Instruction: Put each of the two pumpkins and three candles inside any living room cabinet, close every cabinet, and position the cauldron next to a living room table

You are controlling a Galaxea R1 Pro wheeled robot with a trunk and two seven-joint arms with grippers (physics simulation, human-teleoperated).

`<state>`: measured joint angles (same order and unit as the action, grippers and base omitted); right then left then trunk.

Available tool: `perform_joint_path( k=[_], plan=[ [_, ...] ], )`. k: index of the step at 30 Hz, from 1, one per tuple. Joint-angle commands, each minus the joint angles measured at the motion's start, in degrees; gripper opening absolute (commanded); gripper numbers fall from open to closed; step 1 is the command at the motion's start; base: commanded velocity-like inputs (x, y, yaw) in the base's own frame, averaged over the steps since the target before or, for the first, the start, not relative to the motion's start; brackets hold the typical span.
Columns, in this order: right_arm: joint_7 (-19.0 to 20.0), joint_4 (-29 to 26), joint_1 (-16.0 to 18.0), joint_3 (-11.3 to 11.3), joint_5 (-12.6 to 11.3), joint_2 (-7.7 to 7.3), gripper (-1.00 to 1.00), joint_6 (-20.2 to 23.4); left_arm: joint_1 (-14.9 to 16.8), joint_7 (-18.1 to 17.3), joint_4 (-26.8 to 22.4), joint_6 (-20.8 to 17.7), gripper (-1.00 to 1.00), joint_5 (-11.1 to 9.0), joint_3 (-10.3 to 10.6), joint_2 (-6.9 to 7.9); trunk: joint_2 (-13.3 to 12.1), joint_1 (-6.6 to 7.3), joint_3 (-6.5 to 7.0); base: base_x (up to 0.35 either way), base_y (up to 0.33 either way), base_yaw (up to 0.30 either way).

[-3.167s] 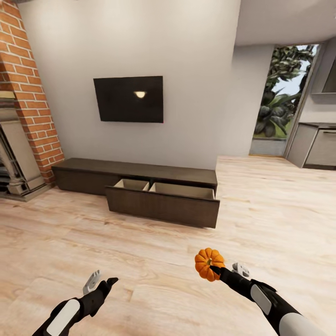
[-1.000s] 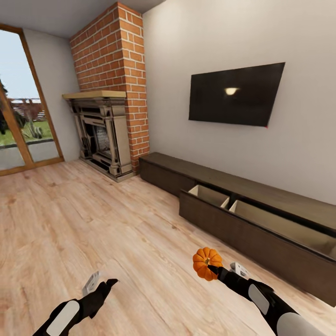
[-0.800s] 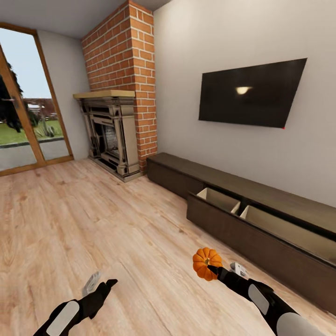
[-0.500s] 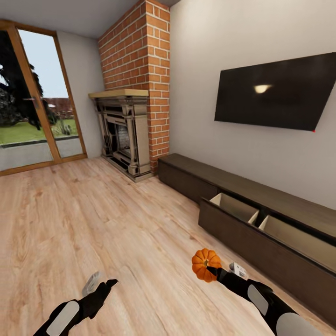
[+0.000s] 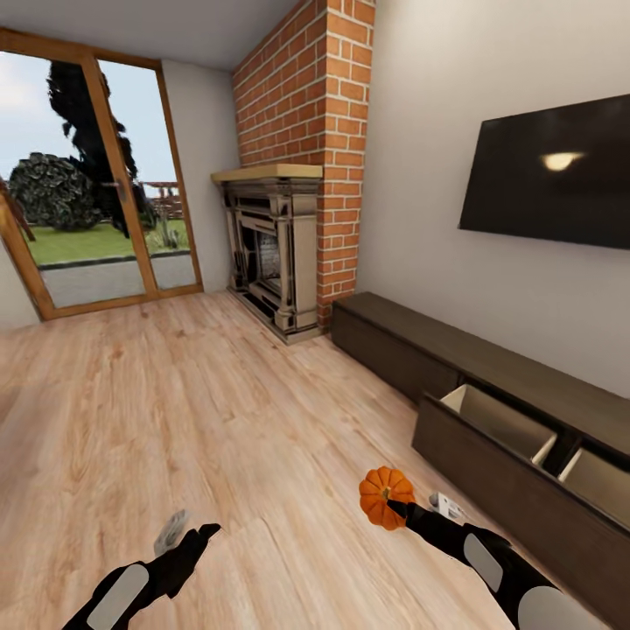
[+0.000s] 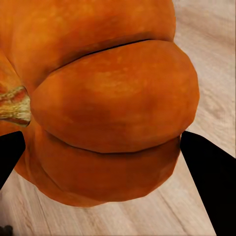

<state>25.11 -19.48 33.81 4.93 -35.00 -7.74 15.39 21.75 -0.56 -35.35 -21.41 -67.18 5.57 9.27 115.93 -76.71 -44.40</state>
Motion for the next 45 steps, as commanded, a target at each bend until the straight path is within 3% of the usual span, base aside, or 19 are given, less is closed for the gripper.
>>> perform_joint_path(
  k=[1,36,45],
  plan=[
    [-0.06,-0.12,0.02,0.32,-0.86,-0.08,-1.0,0.26,0.05,-0.06,0.02,-0.03,1.0,-0.23,0.23,0.05,0.02,-0.02,-0.08,0.336,0.0,0.272],
    [0.02,-0.12,0.02,0.35,-0.86,-0.03,-1.0,0.04,0.05,-0.06,0.06,-0.03,1.0,-0.23,0.23,0.05,0.02,-0.02,-0.9,0.336,0.092,0.272],
    [0.13,-0.18,0.02,0.35,-0.86,-0.08,-1.0,-0.05,0.05,-0.06,0.1,0.59,1.0,-0.23,0.23,0.05,0.02,-0.02,-0.96,0.336,0.01,0.079]
  ],
)
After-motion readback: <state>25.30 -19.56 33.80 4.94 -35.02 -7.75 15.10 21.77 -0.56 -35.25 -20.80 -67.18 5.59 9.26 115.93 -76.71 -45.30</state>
